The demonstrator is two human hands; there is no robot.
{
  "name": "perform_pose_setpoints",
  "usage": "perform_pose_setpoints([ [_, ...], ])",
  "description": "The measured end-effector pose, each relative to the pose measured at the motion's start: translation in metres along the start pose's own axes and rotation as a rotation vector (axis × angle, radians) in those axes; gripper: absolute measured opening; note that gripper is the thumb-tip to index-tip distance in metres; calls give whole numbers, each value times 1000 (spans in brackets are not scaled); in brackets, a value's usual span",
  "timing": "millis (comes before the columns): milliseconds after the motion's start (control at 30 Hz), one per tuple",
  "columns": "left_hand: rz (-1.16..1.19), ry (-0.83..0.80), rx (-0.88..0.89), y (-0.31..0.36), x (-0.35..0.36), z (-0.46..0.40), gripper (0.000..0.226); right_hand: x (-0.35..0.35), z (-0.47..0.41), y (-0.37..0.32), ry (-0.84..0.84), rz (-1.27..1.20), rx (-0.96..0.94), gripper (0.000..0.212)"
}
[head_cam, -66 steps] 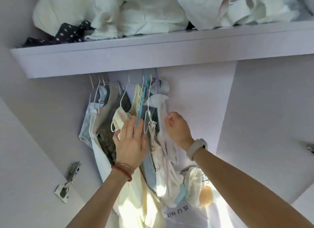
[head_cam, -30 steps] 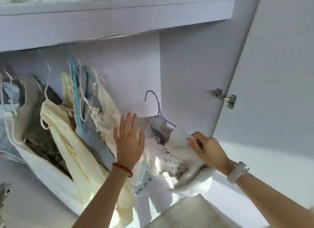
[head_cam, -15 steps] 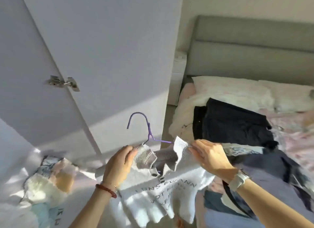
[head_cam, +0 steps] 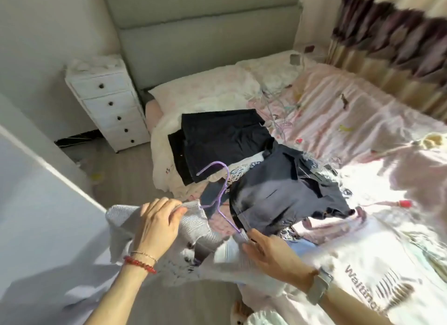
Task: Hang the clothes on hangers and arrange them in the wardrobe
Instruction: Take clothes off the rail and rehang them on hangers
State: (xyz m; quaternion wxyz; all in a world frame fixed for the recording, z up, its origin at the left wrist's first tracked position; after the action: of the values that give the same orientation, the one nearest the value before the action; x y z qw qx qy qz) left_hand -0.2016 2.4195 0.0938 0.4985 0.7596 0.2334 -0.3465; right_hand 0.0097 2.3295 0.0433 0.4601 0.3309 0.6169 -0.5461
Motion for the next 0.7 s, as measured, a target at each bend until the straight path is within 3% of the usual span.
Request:
perform_pose_setpoints([
  [167,146,-191,34,37,79,-53,7,-26,33,64,65,-43,296,25],
  [300,272,-362,9,78,140,-64,15,-48,76,106,63,20,494,30],
  [367,276,-563,129,115,190,-61,19,-59,121,126,118,31,714,28],
  [567,232,-861,258,157,238,-41,29,-44,190,115,42,-43,981,23],
  [700,200,-1098,372,186,258,-7,31,-21,236,91,-3,-305,1140,24],
])
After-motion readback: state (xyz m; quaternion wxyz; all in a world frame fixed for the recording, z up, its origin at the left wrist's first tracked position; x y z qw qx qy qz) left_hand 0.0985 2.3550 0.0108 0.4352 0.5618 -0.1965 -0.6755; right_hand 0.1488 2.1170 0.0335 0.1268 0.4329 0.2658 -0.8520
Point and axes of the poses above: each hand's wrist, its own z-axis away from the middle knuckle, its own x-axis out of the palm, y = z × x, the point moved 7 cm from there along -z, towards the middle knuckle, and after that the axes turned 14 degrees about z, right-handed, at the moved point
